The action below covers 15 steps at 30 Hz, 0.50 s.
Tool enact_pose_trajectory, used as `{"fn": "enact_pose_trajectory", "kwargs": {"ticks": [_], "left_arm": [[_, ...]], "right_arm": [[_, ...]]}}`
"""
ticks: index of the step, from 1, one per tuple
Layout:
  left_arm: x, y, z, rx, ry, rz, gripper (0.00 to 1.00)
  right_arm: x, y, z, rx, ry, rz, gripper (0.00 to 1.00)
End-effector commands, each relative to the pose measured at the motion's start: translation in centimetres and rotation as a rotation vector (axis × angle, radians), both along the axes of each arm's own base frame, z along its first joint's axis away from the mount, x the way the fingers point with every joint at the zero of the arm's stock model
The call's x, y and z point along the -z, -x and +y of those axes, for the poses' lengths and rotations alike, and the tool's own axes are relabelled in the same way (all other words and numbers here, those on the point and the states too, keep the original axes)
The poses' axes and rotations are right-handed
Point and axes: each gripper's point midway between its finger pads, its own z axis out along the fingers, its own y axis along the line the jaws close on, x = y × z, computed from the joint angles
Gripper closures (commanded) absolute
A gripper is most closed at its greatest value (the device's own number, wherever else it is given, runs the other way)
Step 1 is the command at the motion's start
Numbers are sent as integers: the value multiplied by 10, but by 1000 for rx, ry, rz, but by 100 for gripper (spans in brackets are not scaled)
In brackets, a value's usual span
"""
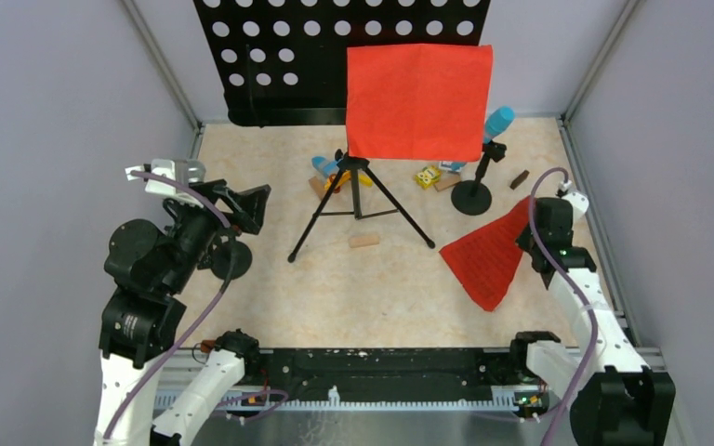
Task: Pack up the instrument practice props
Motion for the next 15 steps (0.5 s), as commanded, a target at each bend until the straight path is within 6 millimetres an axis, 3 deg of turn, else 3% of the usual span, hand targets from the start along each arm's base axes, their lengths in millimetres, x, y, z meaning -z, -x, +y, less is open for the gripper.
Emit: {"fn": "enact_pose_trajectory", "kwargs": {"ticks": [1,4,6,8,15], "left_arm": [[0,3,-10,57,15,1,1],[0,4,-11,67,6,-2,1],[-1,4,-12,72,-6,-4,1],[-1,3,-12,76,-18,1,1],[-3,0,-22,125,-24,1,1]], "right_arm": [[-7,-21,-16,44,-30,-57,91],[-14,-21,-26,85,-40,-64,71],[-27,-20,-27,84,-37,-89,55],[-43,-17,-29,92,-24,-124,46],[-112,3,-38,98,63,-243,42]]}}
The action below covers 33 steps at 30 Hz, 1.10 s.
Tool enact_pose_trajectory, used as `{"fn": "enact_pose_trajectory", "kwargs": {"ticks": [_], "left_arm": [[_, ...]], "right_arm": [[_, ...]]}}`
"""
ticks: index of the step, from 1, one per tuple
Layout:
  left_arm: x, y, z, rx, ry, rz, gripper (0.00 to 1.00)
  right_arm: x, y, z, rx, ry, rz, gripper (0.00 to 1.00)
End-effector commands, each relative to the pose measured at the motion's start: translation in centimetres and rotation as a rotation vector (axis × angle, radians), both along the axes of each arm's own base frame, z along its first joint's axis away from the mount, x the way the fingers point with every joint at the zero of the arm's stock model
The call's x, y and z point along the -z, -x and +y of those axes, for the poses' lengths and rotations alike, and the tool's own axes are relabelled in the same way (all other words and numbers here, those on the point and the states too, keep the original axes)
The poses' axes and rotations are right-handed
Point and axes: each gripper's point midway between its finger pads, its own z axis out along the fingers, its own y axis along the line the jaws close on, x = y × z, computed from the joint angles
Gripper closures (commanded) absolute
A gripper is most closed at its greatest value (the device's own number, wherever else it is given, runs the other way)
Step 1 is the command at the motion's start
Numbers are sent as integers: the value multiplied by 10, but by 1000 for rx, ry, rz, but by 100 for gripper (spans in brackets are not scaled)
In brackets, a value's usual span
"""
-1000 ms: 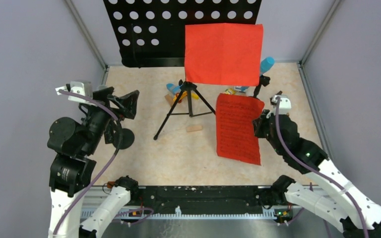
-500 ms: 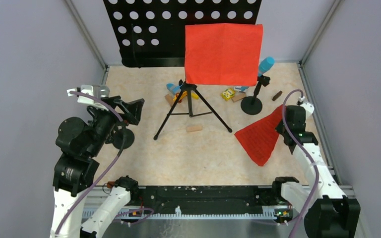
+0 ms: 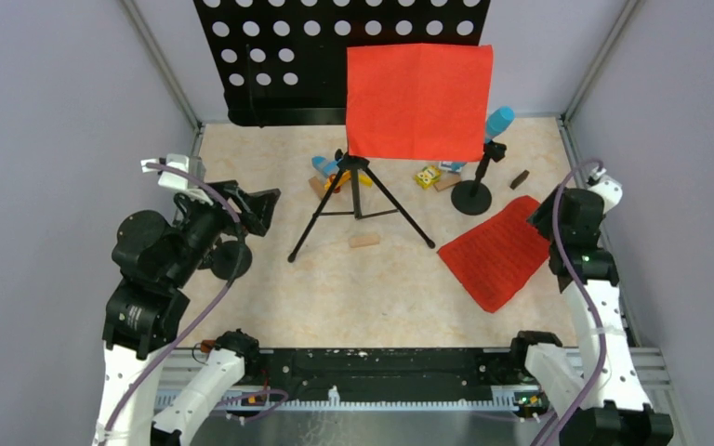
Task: Pack up the instrument practice props
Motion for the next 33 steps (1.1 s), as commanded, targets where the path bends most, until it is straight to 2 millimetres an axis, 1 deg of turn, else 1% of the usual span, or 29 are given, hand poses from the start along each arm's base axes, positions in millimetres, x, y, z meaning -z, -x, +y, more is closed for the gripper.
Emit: {"fn": "enact_pose_trajectory", "kwargs": {"ticks": [1,2,3,5,7,9,11,13,15,18,20,23,24,27,29,32,33], "left_arm": [[-14,1,-9,52,-1,-42,1],[-15,0,-10,55,-4,-46,1],[-14,-2,-10,57,-11,-44,1],[-14,-6,-10,51,-21,-39,1],[-18,-9,-12,58,-21,-45,1],[-22,-9,-19,97,-24,-60,1],[-28,-8,-26,143,-27,-82,1],[-34,-9,-31,169,-34,-106,1],[-41,-9,-33,180,-39,-132,1],[-49,-11,-34,186,-49,-155,1],[-53,-11,-35,191,-52,-162,1],[-57,-10,-37,206,-49,-172,1],[-57,-10,-38,212,-48,-172,1],[-58,-10,-40,224,-43,-174,1],[-58,-11,-42,232,-41,-173,1],[-58,-12,-44,240,-38,-174,1],[-58,-12,-44,241,-37,-175,1]], "right_arm": [[-72,9,-7,3,74,-155,42],[-82,10,0,-36,65,-190,42],[-99,11,11,-107,59,-241,42],[-138,13,44,-299,37,-367,42],[-183,25,77,-489,43,-523,44],[-220,39,109,-684,57,-663,44],[-241,51,131,-823,77,-751,44],[-260,57,144,-911,111,-850,45],[-276,58,148,-942,171,-958,45],[-294,56,146,-956,344,-1076,45],[-297,47,144,-961,455,-1097,45],[-295,29,140,-978,648,-1108,45],[-295,26,141,-989,716,-1122,45],[-301,27,149,-1042,883,-1209,43],[-309,34,160,-1098,961,-1287,43],[-321,41,174,-1147,990,-1369,42],[-326,44,178,-1149,997,-1403,39]]}}
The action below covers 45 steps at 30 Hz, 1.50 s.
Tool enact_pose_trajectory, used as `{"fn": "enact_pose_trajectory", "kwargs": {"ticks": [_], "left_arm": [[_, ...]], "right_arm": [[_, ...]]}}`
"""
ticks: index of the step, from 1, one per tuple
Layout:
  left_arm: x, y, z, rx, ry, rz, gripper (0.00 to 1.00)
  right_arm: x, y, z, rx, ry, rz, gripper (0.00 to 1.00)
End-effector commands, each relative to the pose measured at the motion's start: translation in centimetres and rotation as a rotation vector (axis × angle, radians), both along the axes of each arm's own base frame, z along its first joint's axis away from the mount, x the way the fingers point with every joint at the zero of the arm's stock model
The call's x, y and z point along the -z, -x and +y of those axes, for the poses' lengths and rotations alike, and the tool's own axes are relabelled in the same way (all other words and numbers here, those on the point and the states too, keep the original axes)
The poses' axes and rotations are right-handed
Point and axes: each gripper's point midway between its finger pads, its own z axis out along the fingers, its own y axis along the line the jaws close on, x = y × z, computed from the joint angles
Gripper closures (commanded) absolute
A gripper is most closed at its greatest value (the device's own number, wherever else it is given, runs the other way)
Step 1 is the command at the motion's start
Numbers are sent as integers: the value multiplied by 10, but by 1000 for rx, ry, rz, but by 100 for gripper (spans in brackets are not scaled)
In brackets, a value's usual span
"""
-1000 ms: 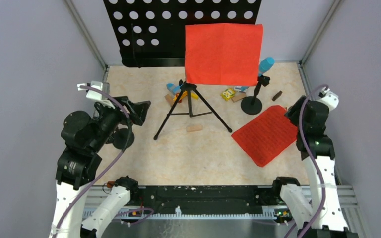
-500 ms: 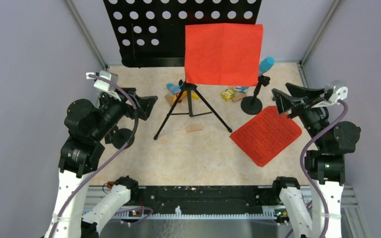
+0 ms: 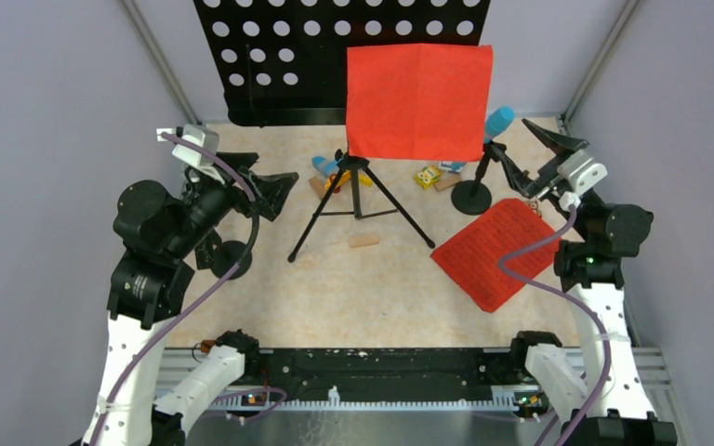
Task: Pack up the instrument practice props
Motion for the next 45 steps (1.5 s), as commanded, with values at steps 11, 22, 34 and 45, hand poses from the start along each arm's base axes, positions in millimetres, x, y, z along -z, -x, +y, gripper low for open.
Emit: {"fn": "enact_pose_trajectory", "kwargs": {"ticks": [11,22,34,45], "left_arm": [[-24,4,-6,41,37,-74,1],[-11,5,-10,60,66,-29,1],[-12,3,-25,149,40,-14,1],[-57,8,-46,295,42,-82,3]], "right_arm": [[-91,35,57,-120,124,-486,33],[-143,42,66,-227,61,-445,26],[-159,24,94,-406,158,-357,28],[-180,23,100,-517,68,-295,58]]}}
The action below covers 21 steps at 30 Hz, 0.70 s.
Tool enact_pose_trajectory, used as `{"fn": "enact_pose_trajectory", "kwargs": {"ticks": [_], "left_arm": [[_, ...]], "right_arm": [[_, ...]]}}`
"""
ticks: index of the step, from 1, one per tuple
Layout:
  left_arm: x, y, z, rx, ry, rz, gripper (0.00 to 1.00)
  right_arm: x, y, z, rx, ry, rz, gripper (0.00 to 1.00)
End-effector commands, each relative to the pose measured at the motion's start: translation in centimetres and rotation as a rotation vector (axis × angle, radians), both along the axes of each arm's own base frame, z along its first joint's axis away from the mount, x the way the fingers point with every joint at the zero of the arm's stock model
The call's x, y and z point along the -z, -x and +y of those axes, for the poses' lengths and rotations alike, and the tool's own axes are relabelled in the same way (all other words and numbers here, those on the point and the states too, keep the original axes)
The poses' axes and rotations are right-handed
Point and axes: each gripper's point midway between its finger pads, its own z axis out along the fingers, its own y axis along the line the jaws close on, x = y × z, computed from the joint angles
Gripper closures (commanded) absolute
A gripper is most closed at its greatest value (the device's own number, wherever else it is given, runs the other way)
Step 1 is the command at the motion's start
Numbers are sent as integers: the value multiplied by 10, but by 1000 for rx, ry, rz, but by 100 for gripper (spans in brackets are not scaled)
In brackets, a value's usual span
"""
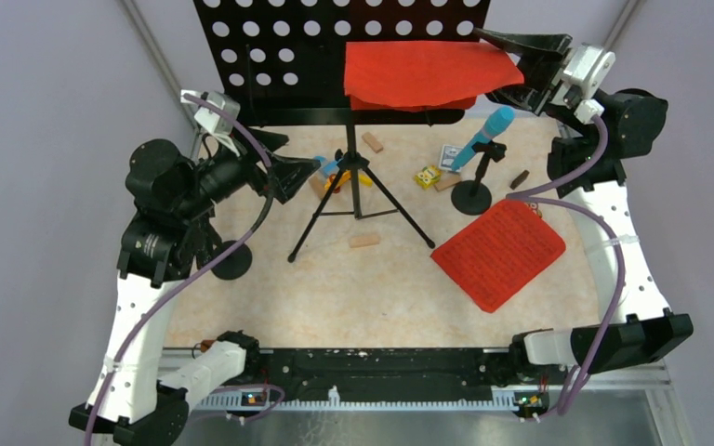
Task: Pack up the instrument practice props
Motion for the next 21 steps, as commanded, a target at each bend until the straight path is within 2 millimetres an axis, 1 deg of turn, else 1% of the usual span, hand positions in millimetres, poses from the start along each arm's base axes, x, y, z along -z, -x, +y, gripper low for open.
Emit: {"fn": "enact_pose_trajectory", "kwargs": {"ticks": [1,7,8,9,10,11,14,16,17,21], "left_arm": [[-43,17,-7,77,43,-108,3],[-60,11,-24,136,98,-102,4],[-66,11,-28,144,105,-110,4],[-68,10,-33,154,107,-108,4],[-70,9,-38,163,109,-107,4],[-71,7,-45,170,109,-106,4],[-73,4,-64,184,109,-106,4],[-73,3,-81,190,114,-109,3],[-74,6,-92,201,125,-113,3],[-89,9,-119,206,235,-123,3]], "right_arm": [[-21,28,2,-73,-17,-32,60],[-24,27,1,-74,-31,-12,78],[-26,27,1,-78,-40,-1,82],[-28,26,0,-81,-51,6,91],[-31,25,-1,-85,-72,20,96],[-33,24,-2,-85,-97,33,99],[-42,19,-6,-86,-157,71,100],[-46,15,-9,-81,-193,94,100],[-47,13,-10,-78,-205,106,100],[-46,10,-10,-78,-214,123,100]]}}
